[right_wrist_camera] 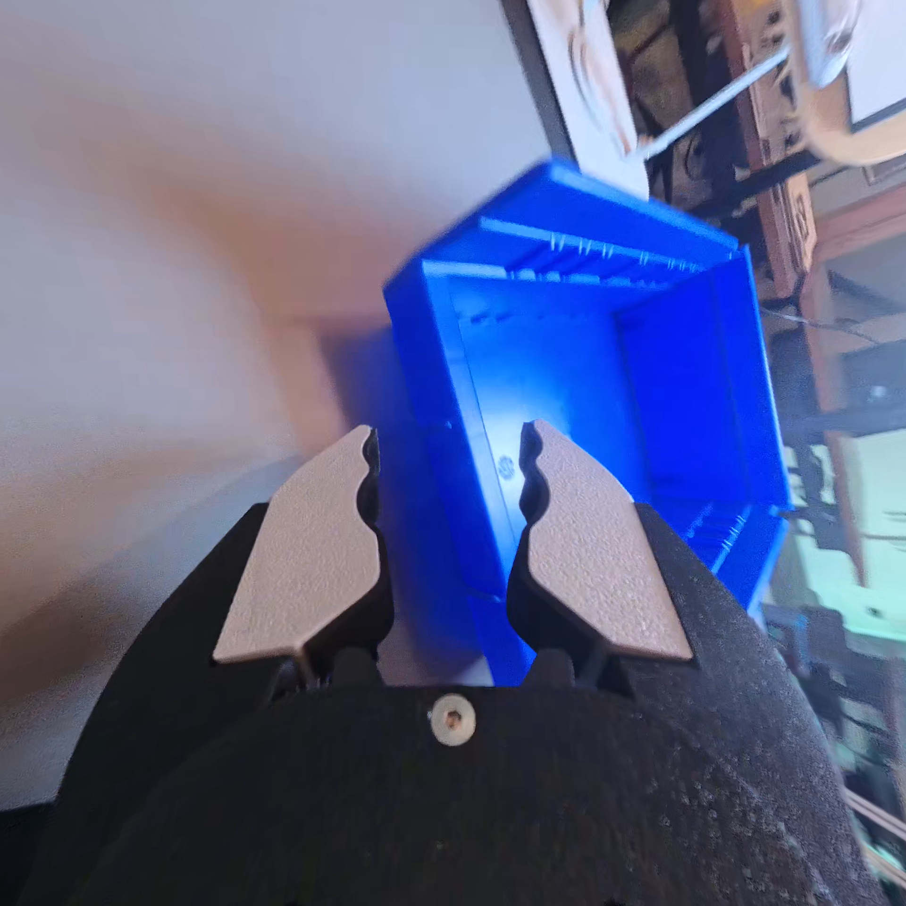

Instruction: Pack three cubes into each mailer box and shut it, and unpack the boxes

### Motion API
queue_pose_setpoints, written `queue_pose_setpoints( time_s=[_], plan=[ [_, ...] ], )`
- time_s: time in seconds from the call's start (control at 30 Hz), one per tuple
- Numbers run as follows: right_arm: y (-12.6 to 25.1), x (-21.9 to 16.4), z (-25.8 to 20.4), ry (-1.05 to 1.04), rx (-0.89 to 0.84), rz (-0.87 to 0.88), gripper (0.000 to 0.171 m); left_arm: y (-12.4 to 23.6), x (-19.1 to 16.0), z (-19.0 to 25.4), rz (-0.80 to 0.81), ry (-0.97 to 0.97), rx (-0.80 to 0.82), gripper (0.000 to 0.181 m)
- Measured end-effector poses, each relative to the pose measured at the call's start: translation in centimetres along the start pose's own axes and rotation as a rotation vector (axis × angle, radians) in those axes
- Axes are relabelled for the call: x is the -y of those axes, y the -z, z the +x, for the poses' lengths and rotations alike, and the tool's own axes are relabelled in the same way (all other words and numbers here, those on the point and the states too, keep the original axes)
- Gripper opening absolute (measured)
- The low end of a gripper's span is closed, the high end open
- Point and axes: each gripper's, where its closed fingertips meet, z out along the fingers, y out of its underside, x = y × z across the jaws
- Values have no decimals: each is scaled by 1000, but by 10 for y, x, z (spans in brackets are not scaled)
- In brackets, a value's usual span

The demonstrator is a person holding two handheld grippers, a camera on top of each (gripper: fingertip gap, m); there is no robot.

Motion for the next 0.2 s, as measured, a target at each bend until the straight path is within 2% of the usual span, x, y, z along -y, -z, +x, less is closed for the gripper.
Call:
queue_pose_setpoints(
  time_s=[0.1, 0.2],
  plan=[
    [16, 29, -15, -111, 80, 161, 53, 23, 16, -12, 94, 94, -65, 38],
    [19, 49, -33, -217, 199, 274, 52, 29, 10, -34, -5, 95, -118, 64]
  ],
)
